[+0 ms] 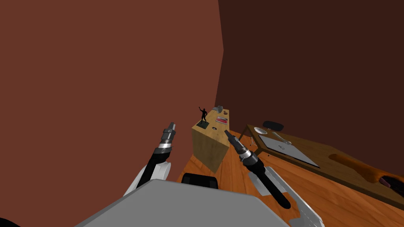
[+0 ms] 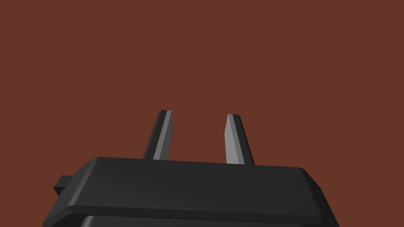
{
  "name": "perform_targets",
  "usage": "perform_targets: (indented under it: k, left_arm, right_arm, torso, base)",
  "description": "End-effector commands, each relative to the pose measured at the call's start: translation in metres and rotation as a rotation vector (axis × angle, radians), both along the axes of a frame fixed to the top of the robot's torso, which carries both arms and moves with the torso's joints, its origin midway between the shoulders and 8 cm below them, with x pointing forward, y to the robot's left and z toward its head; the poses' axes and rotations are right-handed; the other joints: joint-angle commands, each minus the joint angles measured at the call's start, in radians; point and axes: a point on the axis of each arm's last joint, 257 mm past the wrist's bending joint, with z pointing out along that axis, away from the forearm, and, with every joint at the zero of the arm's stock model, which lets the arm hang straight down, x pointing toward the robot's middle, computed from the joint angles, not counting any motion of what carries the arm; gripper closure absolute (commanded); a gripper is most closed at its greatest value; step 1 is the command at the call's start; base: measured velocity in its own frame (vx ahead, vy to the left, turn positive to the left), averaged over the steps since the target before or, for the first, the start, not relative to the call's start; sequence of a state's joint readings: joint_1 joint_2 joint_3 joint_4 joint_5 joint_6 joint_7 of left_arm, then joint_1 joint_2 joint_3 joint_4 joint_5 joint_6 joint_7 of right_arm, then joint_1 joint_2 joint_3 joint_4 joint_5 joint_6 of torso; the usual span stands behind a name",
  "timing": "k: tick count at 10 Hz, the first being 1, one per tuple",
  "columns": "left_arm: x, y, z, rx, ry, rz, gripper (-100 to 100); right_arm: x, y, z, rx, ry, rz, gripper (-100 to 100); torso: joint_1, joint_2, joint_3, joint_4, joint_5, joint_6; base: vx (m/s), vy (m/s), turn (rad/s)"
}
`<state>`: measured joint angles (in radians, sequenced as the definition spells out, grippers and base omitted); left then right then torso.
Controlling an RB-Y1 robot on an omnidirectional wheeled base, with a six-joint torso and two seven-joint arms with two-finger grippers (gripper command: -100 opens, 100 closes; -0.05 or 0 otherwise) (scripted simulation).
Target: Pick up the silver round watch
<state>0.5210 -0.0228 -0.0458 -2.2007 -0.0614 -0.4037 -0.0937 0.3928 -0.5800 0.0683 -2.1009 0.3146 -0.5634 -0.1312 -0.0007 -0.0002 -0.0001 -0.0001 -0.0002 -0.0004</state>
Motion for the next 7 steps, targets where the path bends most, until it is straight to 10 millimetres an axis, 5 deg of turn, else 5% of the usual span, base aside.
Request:
perform_targets:
  k: [1, 5, 7]
  left_arm:
    - [0.0, 0.0, 0.0, 0.0, 0.0, 0.0, 0]
    - [0.0, 0.0, 0.0, 0.0, 0.0, 0.0, 0]
    - [0.0, 0.0, 0.0, 0.0, 0.0, 0.0, 0]
  right_arm:
    - [-0.001, 0.0, -0.011, -0.051, 0.016, 0.017, -100]
    - [0.001, -0.003, -0.047, -0.182, 0.068, 0.049, -100]
    - [0.002, -0.01, -0.08, -0.292, 0.116, 0.072, -100]
  torso:
    - [0.0, 0.0, 0.0, 0.0, 0.0, 0.0]
    - [0.0, 0.0, 0.0, 0.0, 0.0, 0.0]
    - [0.0, -0.001, -0.001, 0.0, 0.0, 0.0]
  base:
    - [-0.002, -0.008, 0.048]
    - [0.004, -0.009, 0.098]
    - [0.016, -0.015, 0.199]
